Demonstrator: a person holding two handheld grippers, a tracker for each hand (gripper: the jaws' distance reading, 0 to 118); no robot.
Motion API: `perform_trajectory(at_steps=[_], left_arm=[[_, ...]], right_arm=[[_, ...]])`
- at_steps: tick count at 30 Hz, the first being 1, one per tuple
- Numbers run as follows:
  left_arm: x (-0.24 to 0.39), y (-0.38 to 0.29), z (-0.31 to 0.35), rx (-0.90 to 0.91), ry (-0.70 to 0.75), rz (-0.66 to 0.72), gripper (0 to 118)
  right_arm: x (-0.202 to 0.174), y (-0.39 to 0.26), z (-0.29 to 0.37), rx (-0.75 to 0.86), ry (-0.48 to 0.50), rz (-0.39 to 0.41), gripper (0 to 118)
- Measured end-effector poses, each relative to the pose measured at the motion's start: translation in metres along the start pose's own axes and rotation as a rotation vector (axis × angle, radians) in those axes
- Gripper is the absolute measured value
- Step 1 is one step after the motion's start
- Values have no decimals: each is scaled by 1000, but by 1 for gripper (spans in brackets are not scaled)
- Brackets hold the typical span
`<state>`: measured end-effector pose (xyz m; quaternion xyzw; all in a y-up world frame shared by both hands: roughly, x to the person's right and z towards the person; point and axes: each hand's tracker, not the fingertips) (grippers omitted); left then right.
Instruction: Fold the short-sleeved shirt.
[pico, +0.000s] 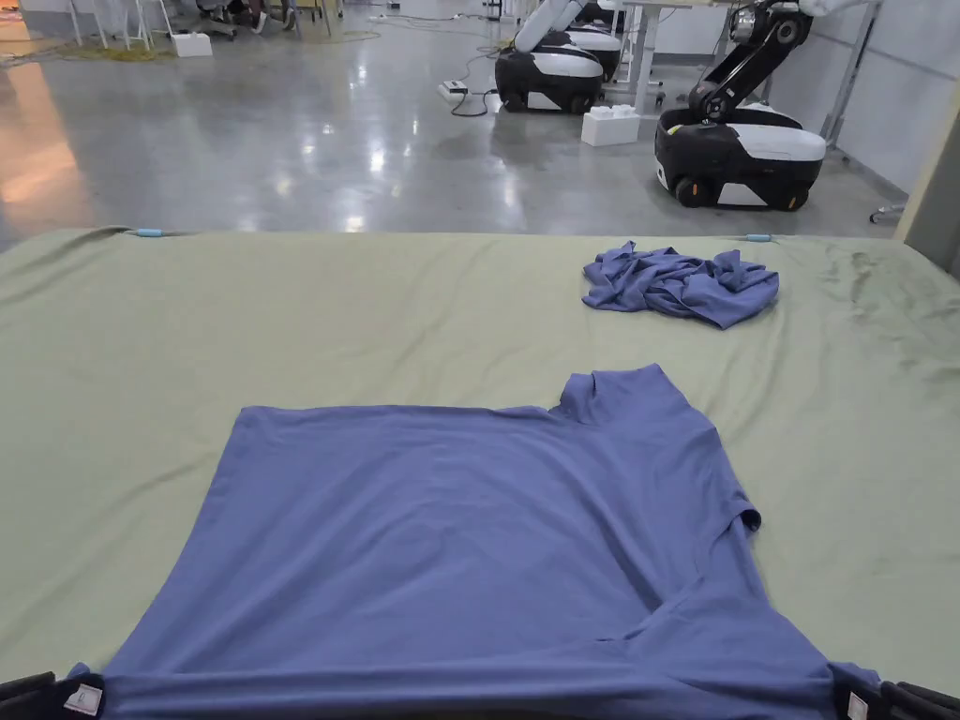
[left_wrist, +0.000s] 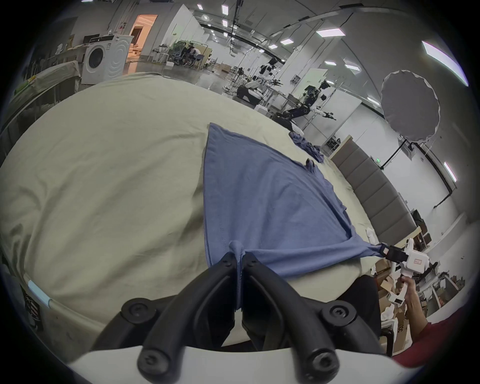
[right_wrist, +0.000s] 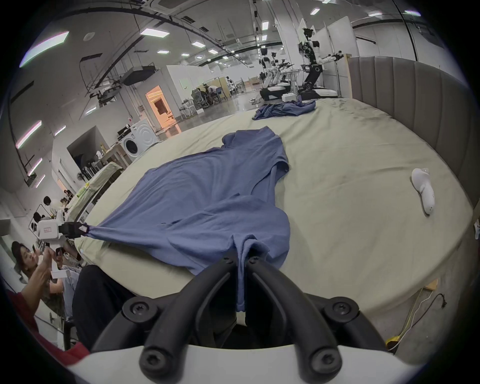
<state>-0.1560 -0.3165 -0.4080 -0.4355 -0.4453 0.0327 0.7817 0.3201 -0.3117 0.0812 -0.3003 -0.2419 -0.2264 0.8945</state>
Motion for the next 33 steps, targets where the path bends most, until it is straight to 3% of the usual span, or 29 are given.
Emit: perform_trajectory(at_steps=[8, 9, 10, 11, 13, 16, 19, 20, 21, 22, 23, 24, 25, 26, 27, 29, 31, 33], left_arm=[[-13, -34, -40, -105, 58, -13, 1], [-14, -36, -40, -99, 50, -14, 4], [-15, -37, -39, -94, 43, -5, 18], [-13, -36, -32, -77, -19, 21, 50], [4, -33, -17, -53, 21, 22, 84], [56, -42, 37, 150, 136, -168, 84], [109, -71, 80, 325, 151, -228, 90], [124, -83, 91, 382, 167, -225, 90], [133, -94, 101, 421, 150, -214, 87], [139, -104, 110, 437, 81, -184, 74], [132, -110, 112, 445, 28, -139, 9], [135, -114, 114, 440, 32, -133, 0], [143, -123, 114, 468, 181, -170, 0], [139, -120, 115, 450, 120, -163, 0], [134, -119, 110, 375, 29, -155, 0], [135, -124, 110, 421, 171, -196, 0], [128, -122, 114, 407, 135, -181, 0], [124, -123, 117, 425, 136, -176, 0]], right_arm=[[8, -42, -41, -121, -39, 18, 5], [9, -43, -42, -122, -55, 1, 5], [11, -42, -41, -121, -69, -18, 6], [9, -40, -37, -125, -110, -36, 27], [-1, -37, -16, -58, -197, -26, 80], [-36, -32, 49, 207, -147, -32, 83], [-81, -47, 95, 412, -176, 14, 101], [-93, -58, 104, 460, -187, 34, 100], [-103, -67, 111, 473, -188, 32, 91], [-113, -71, 116, 474, -140, 34, 47], [-119, -71, 115, 450, -144, 37, 2], [-125, -73, 115, 448, -223, 7, 2], [-120, -72, 116, 401, -104, 2, 2], [-118, -66, 114, 364, -63, 21, 2], [-123, -65, 113, 381, -157, 55, 2], [-117, -57, 113, 392, -122, 72, 2], [-111, -43, 106, 387, -144, 44, 3], [-97, -26, 87, 351, -196, 48, 23]])
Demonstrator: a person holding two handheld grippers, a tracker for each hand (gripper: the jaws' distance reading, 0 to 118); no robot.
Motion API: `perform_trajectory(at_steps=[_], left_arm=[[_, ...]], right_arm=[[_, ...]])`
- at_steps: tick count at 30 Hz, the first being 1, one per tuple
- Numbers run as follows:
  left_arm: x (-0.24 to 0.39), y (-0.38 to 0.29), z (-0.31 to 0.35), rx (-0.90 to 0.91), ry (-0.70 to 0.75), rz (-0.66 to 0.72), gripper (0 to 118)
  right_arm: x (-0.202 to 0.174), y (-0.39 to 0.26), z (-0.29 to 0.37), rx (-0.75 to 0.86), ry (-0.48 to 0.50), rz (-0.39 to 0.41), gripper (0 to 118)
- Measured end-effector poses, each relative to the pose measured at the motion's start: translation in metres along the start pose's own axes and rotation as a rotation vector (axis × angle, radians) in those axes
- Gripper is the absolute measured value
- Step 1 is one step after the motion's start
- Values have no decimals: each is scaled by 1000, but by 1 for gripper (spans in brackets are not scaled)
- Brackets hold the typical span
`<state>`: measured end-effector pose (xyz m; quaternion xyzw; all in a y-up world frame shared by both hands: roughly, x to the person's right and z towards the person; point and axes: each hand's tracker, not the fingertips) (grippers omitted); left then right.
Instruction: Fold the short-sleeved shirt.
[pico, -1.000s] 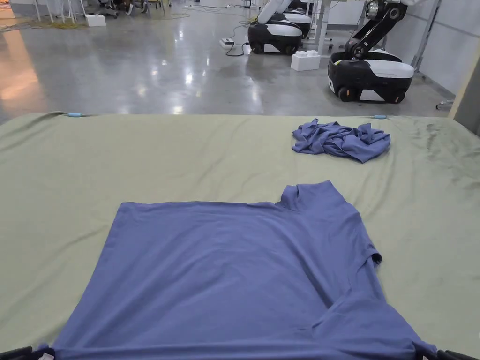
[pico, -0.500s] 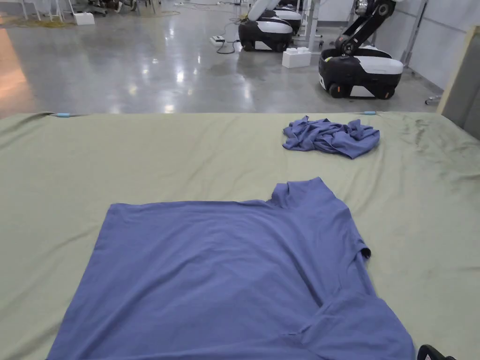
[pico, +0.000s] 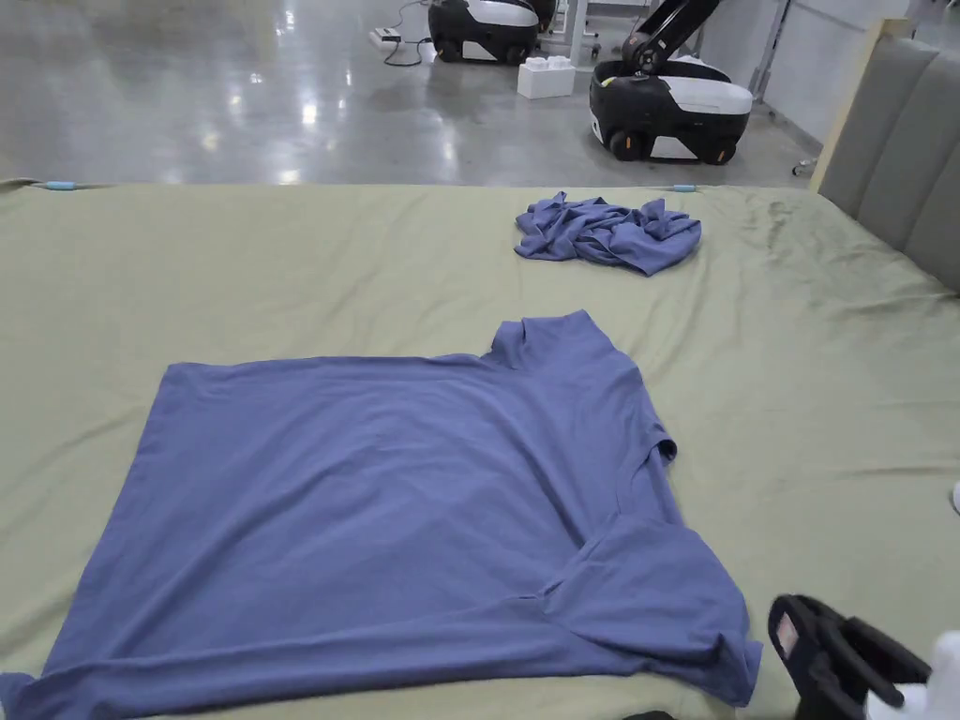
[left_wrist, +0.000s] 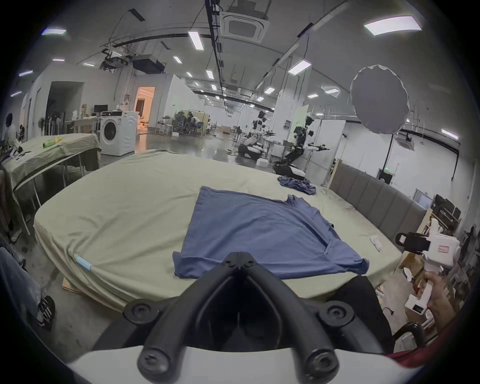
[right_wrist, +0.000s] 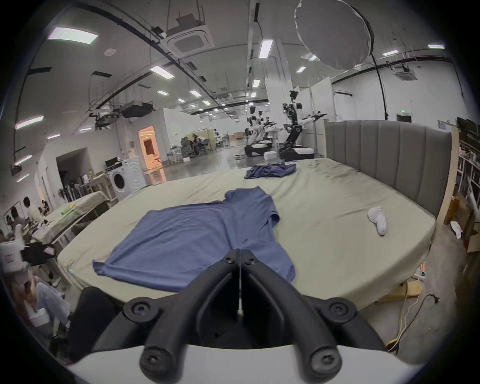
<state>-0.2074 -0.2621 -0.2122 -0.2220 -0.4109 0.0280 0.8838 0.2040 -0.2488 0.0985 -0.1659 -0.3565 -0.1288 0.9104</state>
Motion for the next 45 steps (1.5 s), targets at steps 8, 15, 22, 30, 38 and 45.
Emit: perform_trajectory(at_steps=[8, 15, 22, 30, 38, 45], left_arm=[[-7, -11, -4, -31, 16, -13, 0], [-44, 3, -88, -265, -11, 67, 114], [-87, -9, -179, -462, 109, 107, 113], [-87, -16, -175, -440, 130, 130, 10], [-80, 37, -192, -421, 68, 159, 10], [-90, 80, -270, -428, 66, 181, 10]], right_arm=[[51, -70, -136, -589, 39, -48, 53], [53, -74, -122, -505, 57, -51, 13], [36, -71, -114, -527, 60, 9, 13], [34, -61, -110, -532, 75, -36, 13], [40, 5, -132, -533, 135, -90, 13], [36, 53, -236, -591, 141, -63, 13]])
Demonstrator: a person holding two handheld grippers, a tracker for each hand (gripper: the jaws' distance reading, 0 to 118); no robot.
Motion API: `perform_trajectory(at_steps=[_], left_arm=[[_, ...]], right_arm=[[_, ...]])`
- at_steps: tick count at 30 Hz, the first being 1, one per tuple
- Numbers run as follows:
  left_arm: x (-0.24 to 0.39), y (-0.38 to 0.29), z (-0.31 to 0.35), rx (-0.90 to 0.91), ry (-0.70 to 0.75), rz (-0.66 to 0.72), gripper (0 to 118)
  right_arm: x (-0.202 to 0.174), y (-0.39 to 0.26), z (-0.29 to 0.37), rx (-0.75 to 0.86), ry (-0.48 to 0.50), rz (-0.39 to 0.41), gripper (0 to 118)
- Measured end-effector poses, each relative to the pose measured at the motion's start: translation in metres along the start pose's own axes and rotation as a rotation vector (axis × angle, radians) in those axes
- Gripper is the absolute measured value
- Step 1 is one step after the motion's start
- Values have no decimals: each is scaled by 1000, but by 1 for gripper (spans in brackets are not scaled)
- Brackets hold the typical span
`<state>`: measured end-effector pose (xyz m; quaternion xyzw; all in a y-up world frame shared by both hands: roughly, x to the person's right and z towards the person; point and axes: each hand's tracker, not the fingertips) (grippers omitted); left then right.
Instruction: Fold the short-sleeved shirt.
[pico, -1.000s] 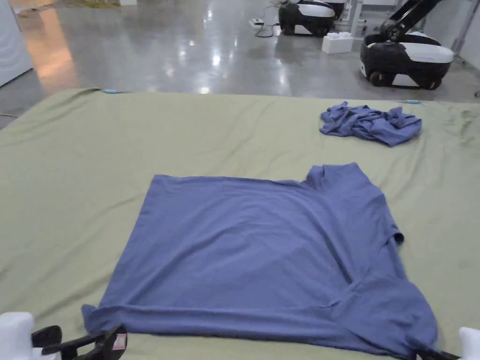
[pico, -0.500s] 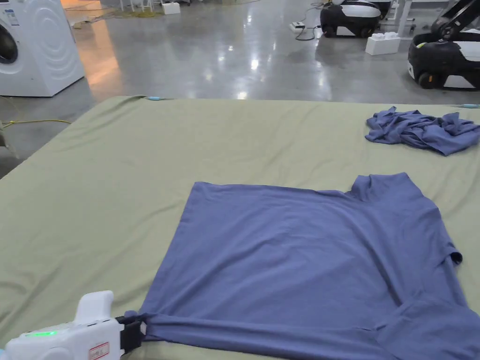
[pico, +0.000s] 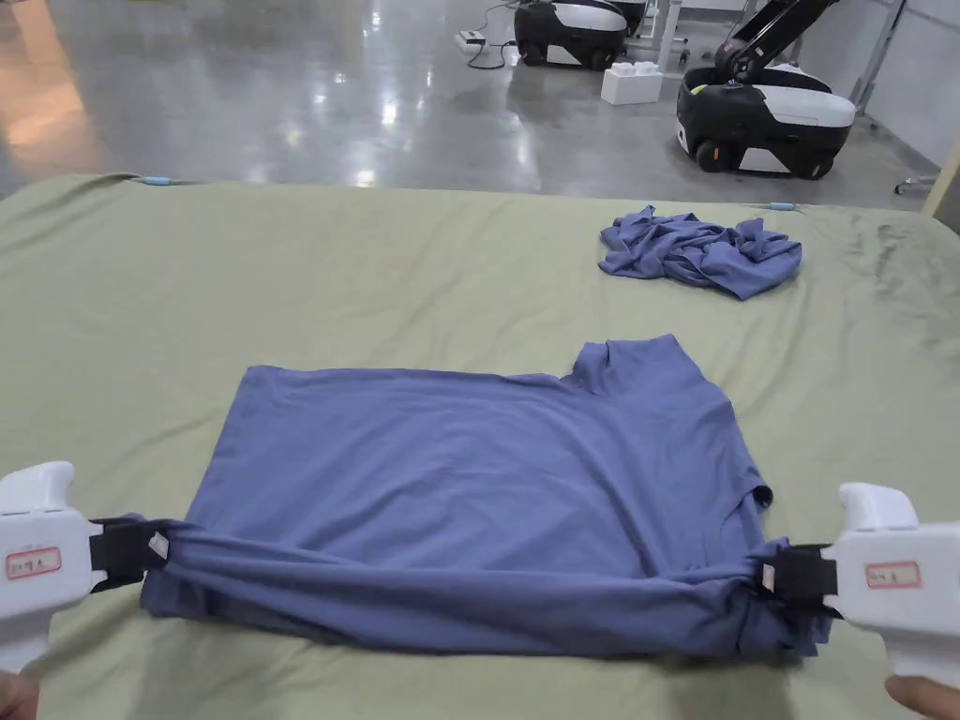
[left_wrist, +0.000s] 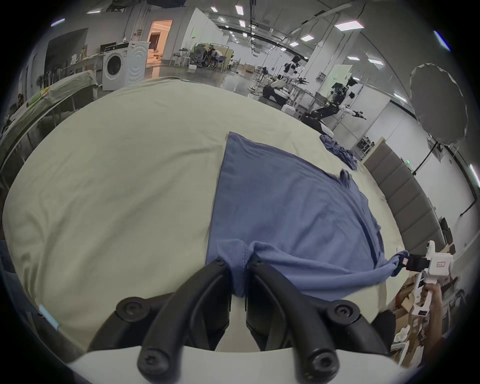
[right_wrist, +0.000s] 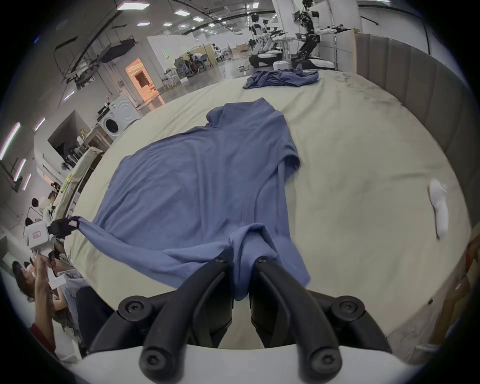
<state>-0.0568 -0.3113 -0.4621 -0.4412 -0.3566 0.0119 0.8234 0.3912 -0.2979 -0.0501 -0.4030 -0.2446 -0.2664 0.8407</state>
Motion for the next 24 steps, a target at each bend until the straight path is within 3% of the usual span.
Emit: perform_trajectory(at_steps=[7, 8, 9, 10, 11, 12, 14, 18, 20, 22, 23, 24], left_arm=[[-1, 18, -62, -72, 68, 23, 10], [-3, 16, -66, -81, 67, 39, 10], [-5, 14, -68, -84, 65, 56, 15], [-7, 13, -65, -81, 60, 67, 33], [-7, 11, -58, -59, 56, 84, 62], [-9, 11, -47, -31, 36, 109, 78], [-9, 7, -6, 80, -99, 139, 80], [25, -42, 118, 482, -168, -16, 79], [42, -78, 167, 605, -195, -54, 80], [53, -110, 198, 661, -208, -100, 80], [58, -123, 211, 670, -214, -118, 73], [65, -133, 221, 667, -196, -136, 43]], right_arm=[[3, 42, -67, -115, -78, 2, 13], [0, 43, -72, -121, -114, 11, 19], [0, 45, -74, -130, -144, 18, 37], [-1, 46, -72, -138, -145, 26, 67], [-2, 44, -63, -125, -139, 28, 92], [-4, 42, -47, -78, -139, 25, 93], [-16, 28, 8, 164, -103, 41, 90], [-55, -69, 127, 765, -94, 167, 90], [-65, -118, 160, 873, -96, 219, 91], [-81, -154, 179, 867, -69, 224, 83], [-90, -167, 184, 853, -90, 204, 40], [-92, -177, 185, 858, -167, 191, 3]])
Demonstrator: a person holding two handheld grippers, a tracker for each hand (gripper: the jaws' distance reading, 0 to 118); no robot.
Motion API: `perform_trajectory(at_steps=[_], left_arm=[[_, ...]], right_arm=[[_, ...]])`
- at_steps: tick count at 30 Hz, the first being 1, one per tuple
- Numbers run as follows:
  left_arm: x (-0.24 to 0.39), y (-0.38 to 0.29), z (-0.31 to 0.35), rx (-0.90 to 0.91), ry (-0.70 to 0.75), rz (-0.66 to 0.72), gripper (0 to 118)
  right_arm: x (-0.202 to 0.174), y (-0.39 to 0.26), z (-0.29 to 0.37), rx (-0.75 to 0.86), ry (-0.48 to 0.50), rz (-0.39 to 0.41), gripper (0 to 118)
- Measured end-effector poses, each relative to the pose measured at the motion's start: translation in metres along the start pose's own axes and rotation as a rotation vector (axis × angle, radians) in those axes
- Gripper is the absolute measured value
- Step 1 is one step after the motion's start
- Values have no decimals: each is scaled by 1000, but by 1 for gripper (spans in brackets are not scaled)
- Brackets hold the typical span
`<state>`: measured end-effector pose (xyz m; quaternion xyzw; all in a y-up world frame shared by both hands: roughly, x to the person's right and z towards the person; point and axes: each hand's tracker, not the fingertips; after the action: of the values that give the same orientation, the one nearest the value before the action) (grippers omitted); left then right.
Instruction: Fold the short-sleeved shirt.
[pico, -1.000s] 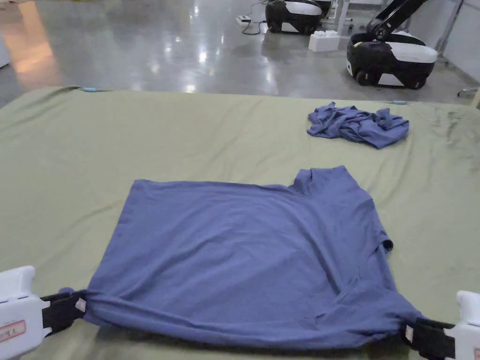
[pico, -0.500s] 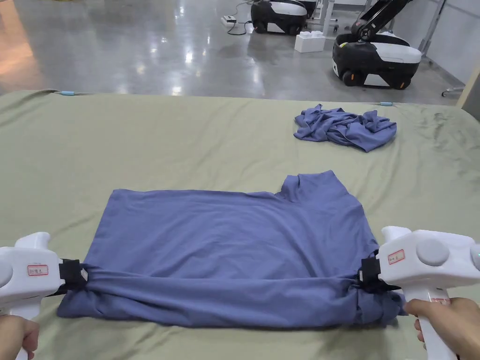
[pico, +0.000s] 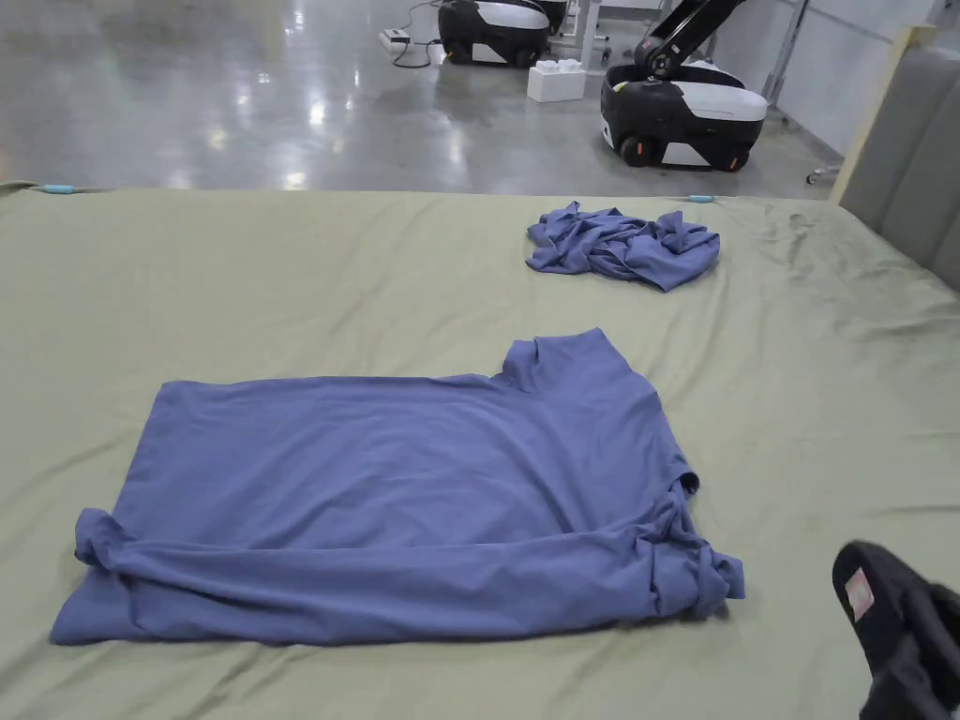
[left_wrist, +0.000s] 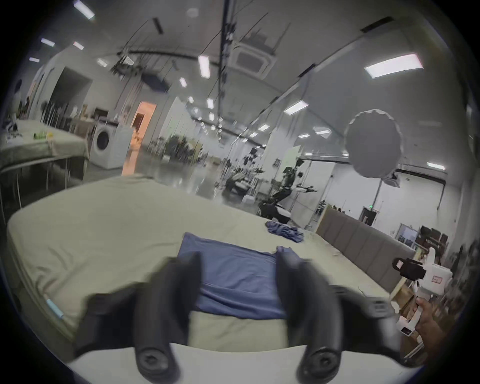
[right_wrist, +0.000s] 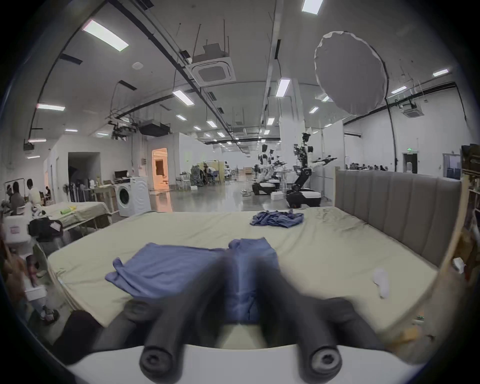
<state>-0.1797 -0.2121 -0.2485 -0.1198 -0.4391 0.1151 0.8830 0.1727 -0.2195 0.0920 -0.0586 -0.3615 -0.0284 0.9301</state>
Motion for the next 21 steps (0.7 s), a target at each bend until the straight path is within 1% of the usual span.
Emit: perform_trajectory(at_steps=[1, 2, 3, 4, 5, 6, 7, 8, 9, 10, 11, 12, 13, 14, 15, 16, 17, 18, 19, 20, 21], left_arm=[[9, -1, 6, 18, 89, -38, 0], [10, 2, 18, 34, 127, -81, 0], [3, 6, 21, -18, 10, -34, 0], [4, 7, 23, -30, 37, -34, 0], [7, -7, 19, -28, 110, -70, 0], [2, -7, 18, -58, 58, -69, 0], [1, -8, 17, -65, 59, -70, 0], [-1, -10, 16, -60, 92, -72, 0], [-2, -15, 20, -67, 79, -56, 0], [-5, -18, 21, -69, 62, -35, 0], [-5, -21, 20, -64, 78, -38, 0], [-7, -22, 19, -71, 73, -36, 0], [-4, -23, 23, -83, 64, -36, 0], [-2, -26, 23, -89, 71, -49, 0], [-1, -28, 23, -102, 65, -57, 0], [-1, -30, 23, -112, 55, -59, 0], [8, -29, 19, -113, 58, -65, 0], [10, -31, 18, -115, 57, -65, 0], [12, -33, 17, -123, 47, -61, 0], [14, -36, 15, -129, 47, -61, 0], [14, -34, 13, -135, 60, -65, 0]], right_arm=[[3, -3, 8, -6, 38, -11, 3], [4, -4, 13, -56, 81, -40, 3], [4, -7, 14, -61, 50, -18, 3], [0, -6, 12, -67, 50, -20, 3], [5, -7, 11, -83, 69, -51, 3], [10, -8, 9, -77, 79, -75, 3], [12, -7, 6, -81, 74, -74, 3], [6, -2, -1, -89, 66, -75, 3], [7, -2, -6, -85, 63, -75, 3], [11, -1, -17, -77, 47, -68, 3], [15, 2, -36, -99, 16, -45, 5], [9, 6, -57, -133, 7, -22, 24], [13, 4, -86, -168, -14, 19, 64], [18, 1, -124, -263, -35, 38, 118], [22, -7, -160, -400, -70, 40, 118], [37, -20, -202, -433, -56, 46, 117], [46, -30, -240, -542, -1, 11, 116], [53, -44, -268, -662, 10, -16, 111], [61, -59, -289, -698, -12, -60, 100], [65, -87, -291, -772, -5, -105, 84], [68, -98, -299, -832, -3, -102, 77]])
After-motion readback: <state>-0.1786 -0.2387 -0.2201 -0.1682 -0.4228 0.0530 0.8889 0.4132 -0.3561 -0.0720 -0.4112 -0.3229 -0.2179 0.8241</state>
